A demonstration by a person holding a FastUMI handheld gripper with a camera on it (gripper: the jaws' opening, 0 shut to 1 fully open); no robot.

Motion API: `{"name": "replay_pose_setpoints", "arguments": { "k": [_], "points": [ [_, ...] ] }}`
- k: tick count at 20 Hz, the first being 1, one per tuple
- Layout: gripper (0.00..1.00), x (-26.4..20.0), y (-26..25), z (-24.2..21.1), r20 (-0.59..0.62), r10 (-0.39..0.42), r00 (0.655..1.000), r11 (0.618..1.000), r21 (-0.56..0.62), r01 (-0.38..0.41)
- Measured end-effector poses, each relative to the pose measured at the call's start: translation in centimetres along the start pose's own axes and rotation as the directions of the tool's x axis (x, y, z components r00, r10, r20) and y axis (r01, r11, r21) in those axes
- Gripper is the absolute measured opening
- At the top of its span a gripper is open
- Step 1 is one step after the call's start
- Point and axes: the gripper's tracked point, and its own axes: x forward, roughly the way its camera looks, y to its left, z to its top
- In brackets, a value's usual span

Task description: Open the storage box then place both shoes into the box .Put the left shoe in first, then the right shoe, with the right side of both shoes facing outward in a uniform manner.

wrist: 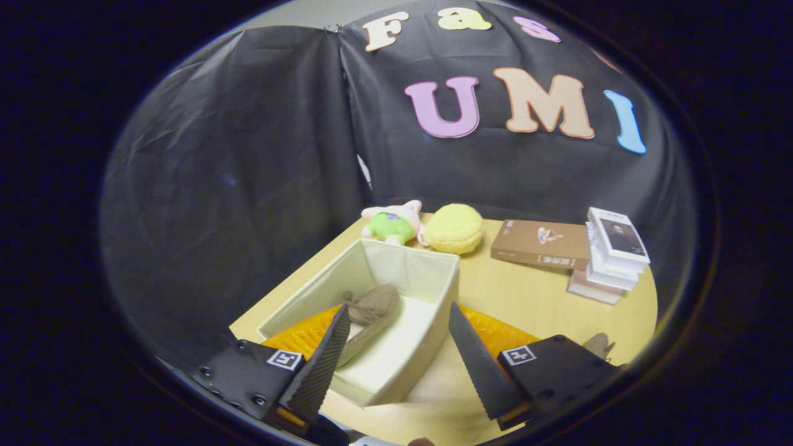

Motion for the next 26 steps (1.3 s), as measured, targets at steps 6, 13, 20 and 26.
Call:
{"name": "replay_pose_setpoints", "arguments": {
  "k": [6, 13, 20, 26],
  "points": [
    [1.0, -4.4, -8.8, -0.7, 0.043, -0.115, 0.992, 0.993, 0.009, 0.115],
    [1.0, -9.8, -18.2, -2.5, 0.072, -0.252, 0.965, 0.968, 0.013, 0.252],
    [1.0, -11.3, -26.2, -8.2, 0.004, -0.337, 0.942, 0.94, 0.05, 0.336],
    [1.0, -11.4, -29.7, -14.2, -0.099, -0.333, 0.938, 0.939, 0.055, 0.339]
  ]
}}
